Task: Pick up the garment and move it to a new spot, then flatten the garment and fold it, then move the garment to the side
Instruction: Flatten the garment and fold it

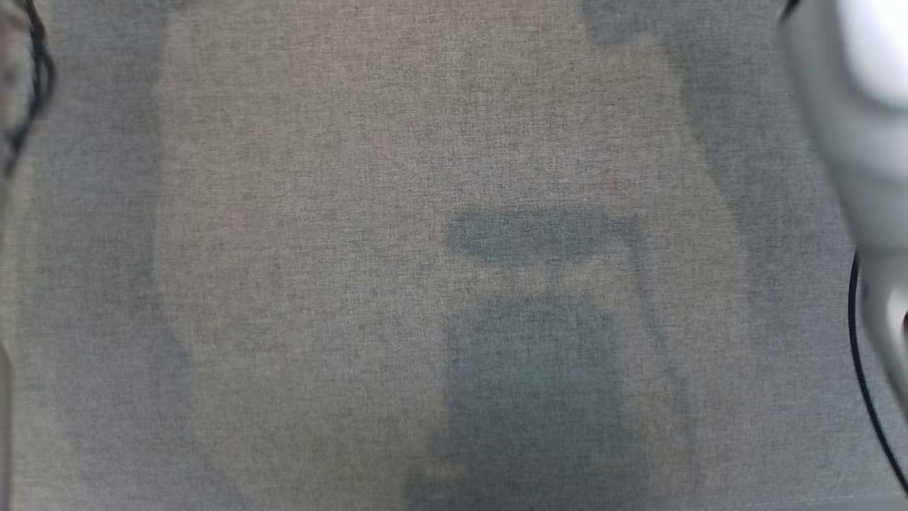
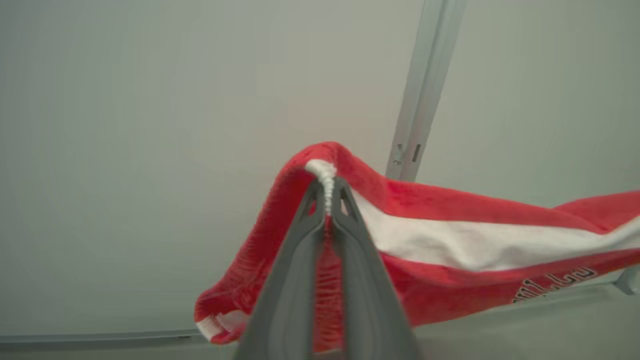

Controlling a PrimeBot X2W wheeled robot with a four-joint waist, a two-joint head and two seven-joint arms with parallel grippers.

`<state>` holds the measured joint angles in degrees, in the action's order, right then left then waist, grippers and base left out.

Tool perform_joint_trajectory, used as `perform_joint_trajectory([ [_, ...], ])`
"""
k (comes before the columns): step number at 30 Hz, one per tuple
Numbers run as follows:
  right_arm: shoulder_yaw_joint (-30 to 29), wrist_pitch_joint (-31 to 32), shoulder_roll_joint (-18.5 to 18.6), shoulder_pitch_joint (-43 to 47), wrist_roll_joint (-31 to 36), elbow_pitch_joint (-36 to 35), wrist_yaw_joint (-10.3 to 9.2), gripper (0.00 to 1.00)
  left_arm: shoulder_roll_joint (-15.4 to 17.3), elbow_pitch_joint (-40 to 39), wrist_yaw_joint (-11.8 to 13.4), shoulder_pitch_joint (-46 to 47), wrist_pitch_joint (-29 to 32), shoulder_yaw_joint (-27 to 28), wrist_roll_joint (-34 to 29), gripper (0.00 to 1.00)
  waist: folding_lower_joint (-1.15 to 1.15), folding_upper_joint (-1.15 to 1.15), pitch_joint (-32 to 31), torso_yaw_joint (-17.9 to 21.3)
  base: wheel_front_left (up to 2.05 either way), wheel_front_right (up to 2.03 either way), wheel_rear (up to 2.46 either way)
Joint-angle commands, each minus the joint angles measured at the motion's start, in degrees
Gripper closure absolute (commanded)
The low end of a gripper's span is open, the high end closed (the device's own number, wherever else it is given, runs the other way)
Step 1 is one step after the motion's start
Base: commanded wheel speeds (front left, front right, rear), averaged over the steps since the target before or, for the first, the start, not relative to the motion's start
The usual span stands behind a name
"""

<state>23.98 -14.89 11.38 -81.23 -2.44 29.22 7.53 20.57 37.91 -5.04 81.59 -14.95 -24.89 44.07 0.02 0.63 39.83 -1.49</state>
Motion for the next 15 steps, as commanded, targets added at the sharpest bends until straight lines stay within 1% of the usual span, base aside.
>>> perform_joint_trajectory([
  [1, 1.7, -0.3, 0.9, 3.9, -0.4, -2.9, -0.1, 1.0, 0.2, -1.8, -0.8, -4.0, -0.2, 0.7, -2.6, 1.0, -0.02, -0.63, 0.3, 0.5, 0.0, 0.0, 0.0],
  [2, 2.6, -0.3, 2.3, 8.2, -0.9, -5.3, -0.11, 1.0, -0.5, -3.2, -1.1, -8.2, -0.2, 2.3, -3.1, 1.0, -0.02, -0.63, -0.3, 0.4, 0.0, 0.0, 0.0],
  [5, 4.0, -0.3, 5.7, 21.0, -2.8, -13.0, -0.1, 1.0, -0.8, -8.0, -2.0, -20.3, -0.3, 4.1, -7.2, 1.0, -0.02, -0.63, -2.4, 0.2, 0.0, 0.0, 0.0],
  [8, 3.8, -0.3, 9.1, 33.7, -4.2, -18.8, -0.1, 1.0, -1.1, -12.2, -2.4, -33.1, -0.3, 5.8, -9.8, 1.0, -0.02, -0.63, -6.6, 0.1, 0.0, 0.0, 0.0],
  [10, 2.5, -0.3, 10.9, 41.3, -4.8, -21.9, -0.1, 1.0, -1.8, -14.9, -2.4, -40.6, -0.3, 6.7, -10.6, 1.0, -0.02, -0.63, -9.8, -0.1, 0.0, 0.0, 0.0],
  [15, 1.9, -0.3, 14.2, 55.4, -3.5, -28.4, -0.1, 1.0, -2.8, -20.6, -2.5, -55.9, -0.3, 7.6, -11.2, 1.0, -0.02, -0.63, -16.4, -0.3, 0.0, 0.0, 0.0],
])
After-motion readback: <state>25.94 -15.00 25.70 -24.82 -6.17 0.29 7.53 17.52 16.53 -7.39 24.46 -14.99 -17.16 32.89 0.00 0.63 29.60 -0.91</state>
